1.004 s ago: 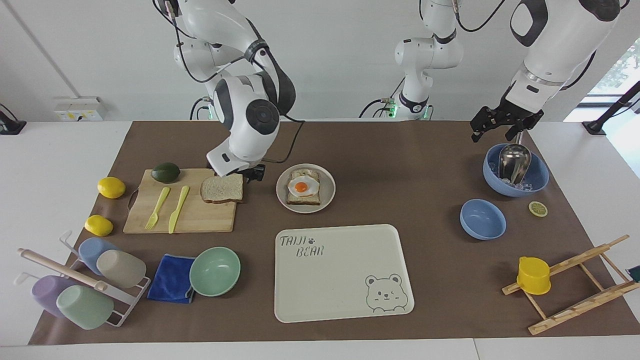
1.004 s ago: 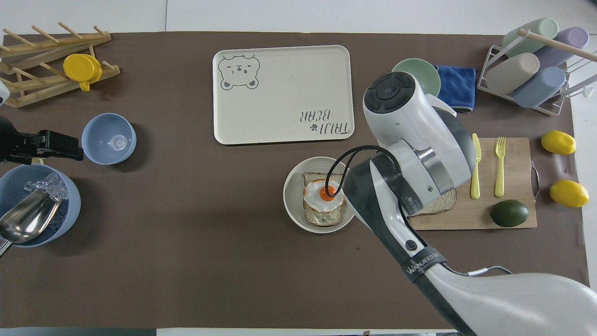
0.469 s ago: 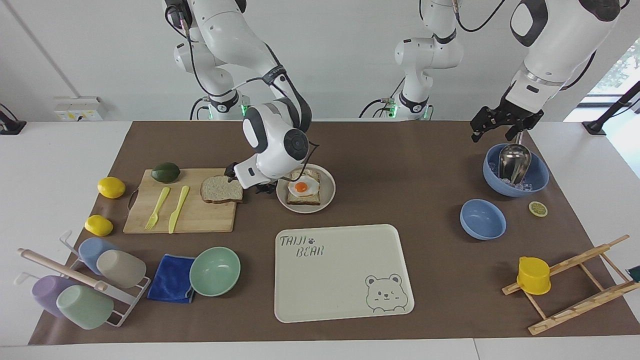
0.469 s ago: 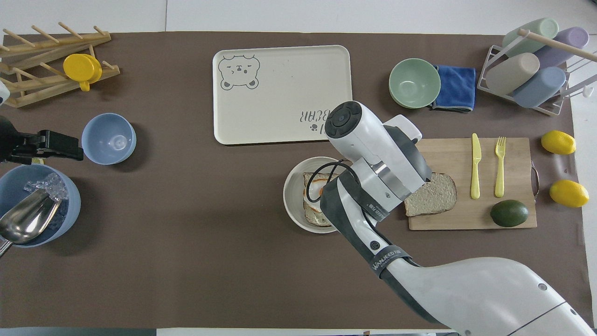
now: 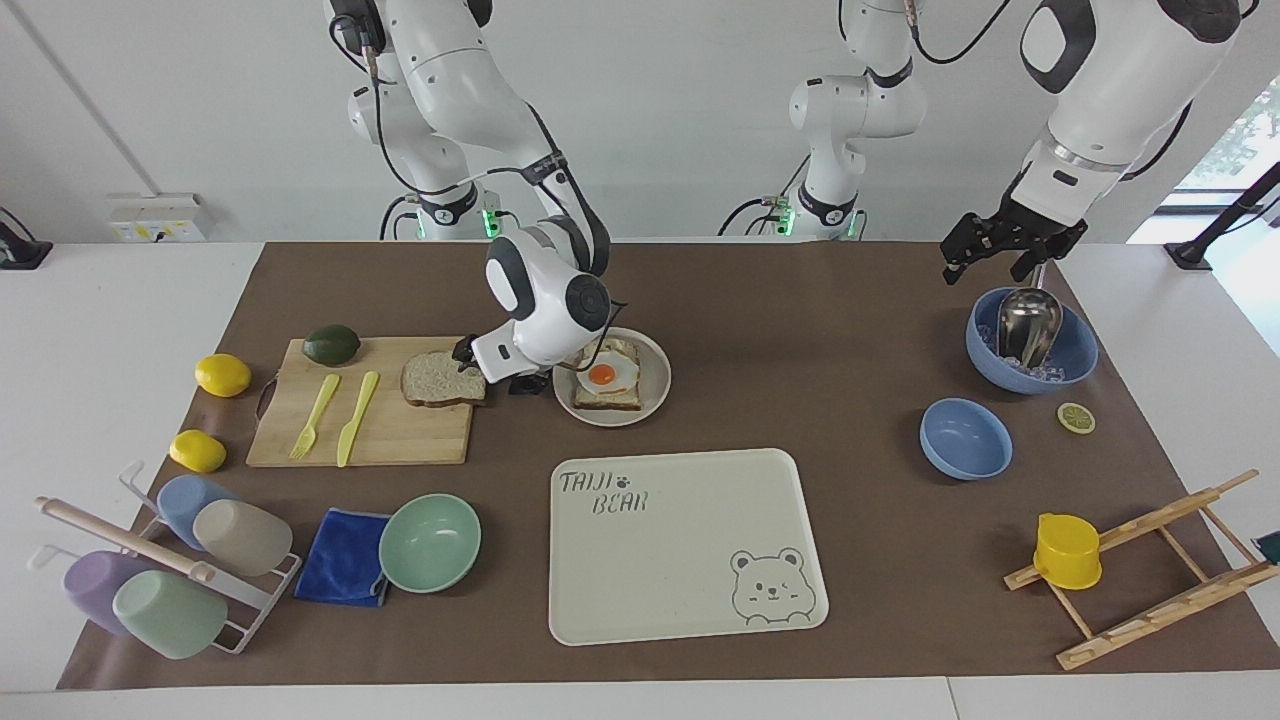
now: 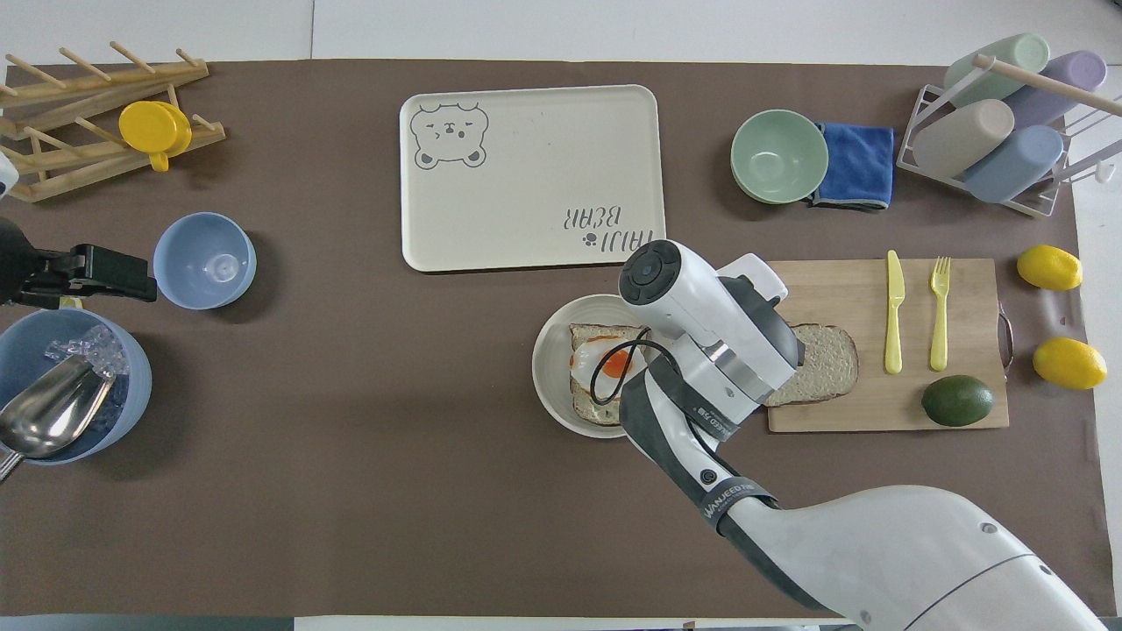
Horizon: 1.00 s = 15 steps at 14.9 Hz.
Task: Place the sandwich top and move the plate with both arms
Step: 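Carry the bread slice over the egg toast and lower it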
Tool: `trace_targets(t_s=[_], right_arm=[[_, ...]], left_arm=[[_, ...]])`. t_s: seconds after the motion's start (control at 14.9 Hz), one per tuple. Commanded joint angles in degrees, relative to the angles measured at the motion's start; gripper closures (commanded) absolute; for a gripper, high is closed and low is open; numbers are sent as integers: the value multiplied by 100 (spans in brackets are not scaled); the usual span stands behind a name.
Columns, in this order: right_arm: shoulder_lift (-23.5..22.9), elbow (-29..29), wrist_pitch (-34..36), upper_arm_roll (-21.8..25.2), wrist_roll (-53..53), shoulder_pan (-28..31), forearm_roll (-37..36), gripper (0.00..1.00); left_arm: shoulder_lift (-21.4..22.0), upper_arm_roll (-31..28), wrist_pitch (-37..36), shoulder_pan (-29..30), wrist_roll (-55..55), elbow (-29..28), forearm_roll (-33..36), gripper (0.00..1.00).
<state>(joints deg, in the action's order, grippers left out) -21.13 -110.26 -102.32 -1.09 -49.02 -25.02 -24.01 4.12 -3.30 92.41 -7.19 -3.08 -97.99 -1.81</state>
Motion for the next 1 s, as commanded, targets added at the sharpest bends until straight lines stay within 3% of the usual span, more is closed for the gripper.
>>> trace_targets(t_s=[0.0,0.13,0.94], right_arm=[[223,-215,-8,-49,6,58,-147,20],[258,-250,27,-49,16,32,-244,30],[328,-496,1,-49,95,32,-394,40]], left_arm=[[124,-4,5,16,44,-124,67,0],[124,-4,5,16,44,-124,67,0],[124,-4,5,16,44,-124,67,0]])
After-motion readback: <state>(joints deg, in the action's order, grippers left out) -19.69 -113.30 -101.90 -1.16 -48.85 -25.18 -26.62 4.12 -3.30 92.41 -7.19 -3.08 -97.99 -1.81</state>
